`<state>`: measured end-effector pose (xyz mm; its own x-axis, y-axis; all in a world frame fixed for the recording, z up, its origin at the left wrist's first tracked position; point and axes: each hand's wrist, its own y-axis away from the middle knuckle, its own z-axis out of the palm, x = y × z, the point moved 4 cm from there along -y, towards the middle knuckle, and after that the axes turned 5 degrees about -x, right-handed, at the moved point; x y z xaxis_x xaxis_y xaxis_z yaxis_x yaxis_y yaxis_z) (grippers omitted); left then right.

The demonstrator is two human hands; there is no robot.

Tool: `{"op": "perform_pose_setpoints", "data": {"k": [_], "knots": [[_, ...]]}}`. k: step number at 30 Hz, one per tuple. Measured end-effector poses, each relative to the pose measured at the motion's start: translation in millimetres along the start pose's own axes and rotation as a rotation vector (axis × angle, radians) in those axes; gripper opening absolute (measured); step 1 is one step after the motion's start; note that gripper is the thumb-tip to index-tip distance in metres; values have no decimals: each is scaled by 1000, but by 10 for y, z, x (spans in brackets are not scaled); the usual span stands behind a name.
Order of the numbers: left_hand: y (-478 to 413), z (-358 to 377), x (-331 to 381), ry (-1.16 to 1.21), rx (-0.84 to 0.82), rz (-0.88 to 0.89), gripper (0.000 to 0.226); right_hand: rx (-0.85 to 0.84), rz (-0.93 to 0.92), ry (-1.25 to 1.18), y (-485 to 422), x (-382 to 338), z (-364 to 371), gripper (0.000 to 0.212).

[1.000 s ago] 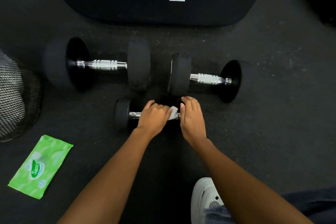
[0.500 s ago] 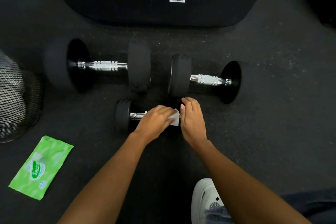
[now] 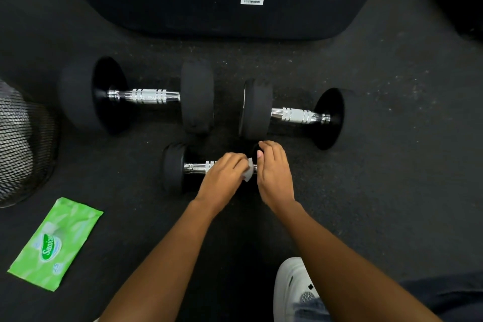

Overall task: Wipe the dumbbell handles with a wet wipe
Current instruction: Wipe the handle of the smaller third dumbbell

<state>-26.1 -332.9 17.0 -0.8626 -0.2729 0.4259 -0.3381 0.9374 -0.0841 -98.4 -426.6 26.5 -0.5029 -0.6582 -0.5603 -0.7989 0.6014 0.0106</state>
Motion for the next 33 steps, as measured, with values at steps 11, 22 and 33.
{"op": "perform_pose_setpoints", "data": {"k": [11, 22, 33], "knots": [[133, -74, -195, 69, -14, 25, 29, -4, -7, 7, -6, 1, 1, 50], [-143, 54, -84, 137, -153, -105, 32, -19, 4, -17, 11, -1, -4, 50], [29, -45, -374, 34, -227, -221, 45, -12, -8, 13, -2, -5, -9, 50]]}}
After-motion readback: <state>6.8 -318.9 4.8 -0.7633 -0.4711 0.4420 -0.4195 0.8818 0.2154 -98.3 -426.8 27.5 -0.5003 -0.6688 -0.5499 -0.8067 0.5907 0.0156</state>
